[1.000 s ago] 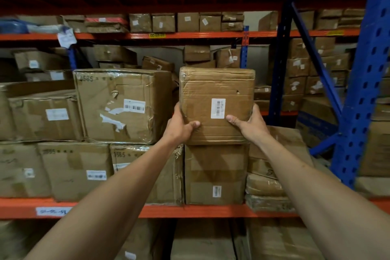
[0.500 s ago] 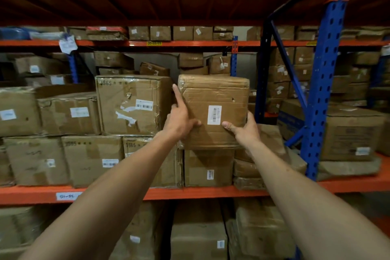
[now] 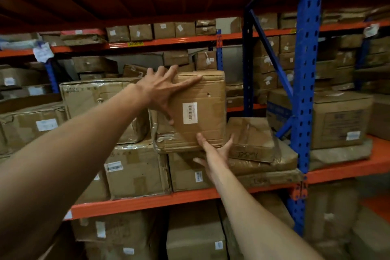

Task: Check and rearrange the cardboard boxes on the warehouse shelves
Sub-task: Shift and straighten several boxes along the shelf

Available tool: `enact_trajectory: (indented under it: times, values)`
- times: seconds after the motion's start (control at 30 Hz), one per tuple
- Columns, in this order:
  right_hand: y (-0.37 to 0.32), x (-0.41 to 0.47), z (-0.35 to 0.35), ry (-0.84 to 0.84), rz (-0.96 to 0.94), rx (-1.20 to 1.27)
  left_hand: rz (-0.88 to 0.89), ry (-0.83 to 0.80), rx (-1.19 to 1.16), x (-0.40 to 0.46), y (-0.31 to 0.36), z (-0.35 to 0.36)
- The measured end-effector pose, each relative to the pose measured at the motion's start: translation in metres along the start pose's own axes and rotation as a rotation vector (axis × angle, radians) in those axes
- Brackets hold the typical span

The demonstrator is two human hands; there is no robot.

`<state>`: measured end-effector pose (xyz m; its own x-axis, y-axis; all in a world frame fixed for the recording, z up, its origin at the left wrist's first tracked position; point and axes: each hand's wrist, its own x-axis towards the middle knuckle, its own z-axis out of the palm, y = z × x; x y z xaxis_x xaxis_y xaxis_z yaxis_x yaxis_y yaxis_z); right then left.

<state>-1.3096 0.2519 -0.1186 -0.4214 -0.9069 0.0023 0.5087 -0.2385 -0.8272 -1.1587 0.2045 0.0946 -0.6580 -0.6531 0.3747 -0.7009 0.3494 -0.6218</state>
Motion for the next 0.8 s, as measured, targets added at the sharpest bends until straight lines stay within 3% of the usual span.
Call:
enact_trajectory:
  times: [0.1, 0.3, 0.53, 0.67, 0.8]
  values:
    - [0.004, 0.006, 0.012, 0.025, -0.075, 0.119, 0.057, -0.030, 0.015, 0.003, -0.012, 0.000]
    - [-0.032, 0.026, 0.014, 0.011, -0.178, 0.038, -0.041, 0.000, -0.084, 0.001, -0.018, 0.004]
    - [-0.096, 0.049, 0.029, -0.066, -0.373, -0.260, -0.257, 0.082, -0.310, -0.010, -0.029, 0.018]
    - [-0.139, 0.066, 0.029, -0.085, -0.559, -0.590, -0.384, 0.104, -0.548, -0.012, -0.006, 0.040]
    - [-0.137, 0.070, 0.042, -0.202, -0.657, -0.823, -0.563, 0.136, -0.800, -0.039, 0.027, 0.091]
